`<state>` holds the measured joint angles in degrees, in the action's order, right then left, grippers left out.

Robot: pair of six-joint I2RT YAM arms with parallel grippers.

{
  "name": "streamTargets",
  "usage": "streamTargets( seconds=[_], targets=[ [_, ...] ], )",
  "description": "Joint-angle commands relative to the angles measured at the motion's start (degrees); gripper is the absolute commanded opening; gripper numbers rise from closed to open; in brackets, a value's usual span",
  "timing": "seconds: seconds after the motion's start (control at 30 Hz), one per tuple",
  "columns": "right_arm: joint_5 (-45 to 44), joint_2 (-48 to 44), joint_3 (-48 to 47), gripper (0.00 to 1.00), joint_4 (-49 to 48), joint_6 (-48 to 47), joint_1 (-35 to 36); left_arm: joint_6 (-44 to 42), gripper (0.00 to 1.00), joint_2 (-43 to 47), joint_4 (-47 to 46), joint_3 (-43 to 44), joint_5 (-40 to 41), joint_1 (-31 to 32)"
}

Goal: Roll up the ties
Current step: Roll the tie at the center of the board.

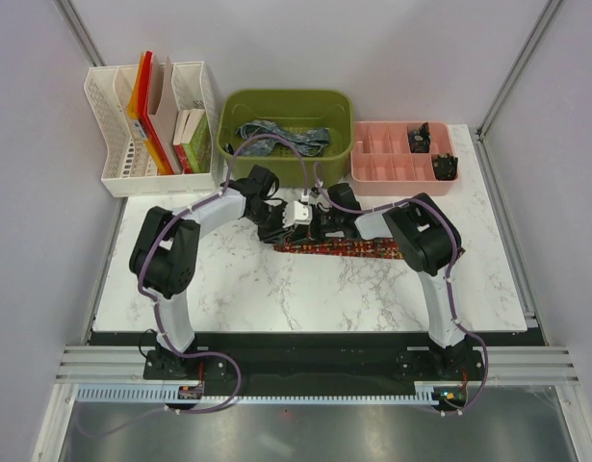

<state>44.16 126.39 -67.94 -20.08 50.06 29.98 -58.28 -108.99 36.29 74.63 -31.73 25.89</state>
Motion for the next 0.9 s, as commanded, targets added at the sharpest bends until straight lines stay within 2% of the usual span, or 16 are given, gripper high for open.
streamTargets(
  seconds=[0.0, 0.3, 0.47, 0.57, 0.87],
  targets=[
    [-1.98, 1.23, 0.44, 0.09, 0.03, -1.37, 1.84, 0.45, 0.37, -2.8, -2.46, -1.76, 0.69, 5.22],
    [0.92, -2.19, -1.4, 0.24, 5.66, -5.32, -0.44, 0.27, 0.32, -7.63, 2.11, -0.54, 8.34, 5.75],
    [1.72, -3.87, -1.75, 0.39, 8.21, -5.94, -1.67, 0.27, 0.31, -9.4, 3.87, 0.78, 9.22, 5.75],
    [1.8, -4.83, -2.46, 0.45, 11.28, -7.17, -2.55, 0.19, 0.3, -10.01, 4.57, 1.22, 9.4, 5.75],
    [3.74, -6.94, -1.93, 0.53, 11.82, -5.86, -3.35, 0.1, 0.29, -10.37, 5.19, 1.66, 9.66, 5.66]
  ],
)
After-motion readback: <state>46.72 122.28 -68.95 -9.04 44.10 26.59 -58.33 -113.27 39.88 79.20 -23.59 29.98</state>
